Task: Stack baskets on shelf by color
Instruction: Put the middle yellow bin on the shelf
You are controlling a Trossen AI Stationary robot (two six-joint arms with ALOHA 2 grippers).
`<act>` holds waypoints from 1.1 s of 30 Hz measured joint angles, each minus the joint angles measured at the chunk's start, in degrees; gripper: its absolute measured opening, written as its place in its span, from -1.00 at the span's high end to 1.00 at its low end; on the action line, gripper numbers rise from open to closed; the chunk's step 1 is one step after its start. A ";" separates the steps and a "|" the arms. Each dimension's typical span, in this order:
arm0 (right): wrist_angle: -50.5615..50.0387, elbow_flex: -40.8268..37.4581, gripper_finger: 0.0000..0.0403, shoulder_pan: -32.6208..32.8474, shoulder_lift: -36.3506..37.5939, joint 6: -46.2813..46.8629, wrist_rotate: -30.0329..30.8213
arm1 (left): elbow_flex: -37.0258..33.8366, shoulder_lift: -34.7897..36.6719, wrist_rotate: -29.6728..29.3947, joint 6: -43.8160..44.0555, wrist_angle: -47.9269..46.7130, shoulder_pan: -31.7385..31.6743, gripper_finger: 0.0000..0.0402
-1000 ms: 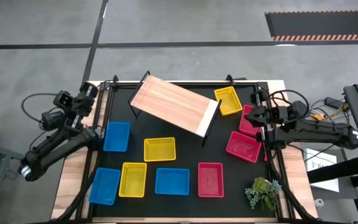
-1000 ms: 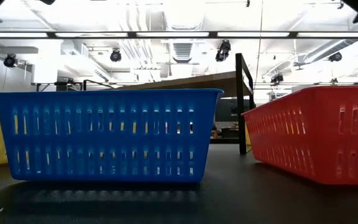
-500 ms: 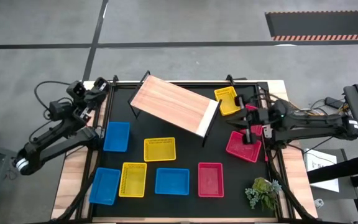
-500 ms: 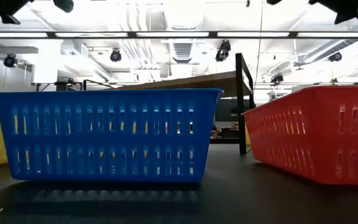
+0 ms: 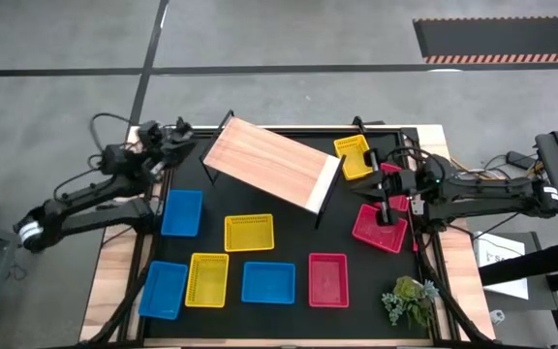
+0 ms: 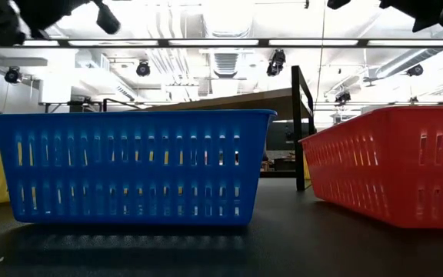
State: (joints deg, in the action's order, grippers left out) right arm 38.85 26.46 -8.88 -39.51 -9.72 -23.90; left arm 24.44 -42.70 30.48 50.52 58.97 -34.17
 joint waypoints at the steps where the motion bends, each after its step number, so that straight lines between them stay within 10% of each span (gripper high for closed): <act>1: 0.00 0.00 0.96 0.00 0.00 0.00 0.00 | 0.60 -1.00 -0.25 0.02 -0.16 1.45 1.00; 12: -2.23 0.00 0.96 0.00 0.42 -0.21 0.01 | 10.96 -7.29 -2.85 -2.98 -8.17 14.03 1.00; 22: -5.55 0.00 0.96 0.00 2.19 2.19 0.00 | 28.55 -8.45 -15.34 -16.64 -50.79 25.50 1.00; 33: -9.43 0.00 0.95 0.00 5.22 3.64 -0.07 | 44.58 -14.04 -33.22 -11.47 -80.45 45.45 1.00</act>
State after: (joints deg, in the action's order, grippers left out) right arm 29.42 26.46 -8.88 -34.28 -6.07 -23.97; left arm 69.02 -56.74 -2.73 39.06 -21.48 11.29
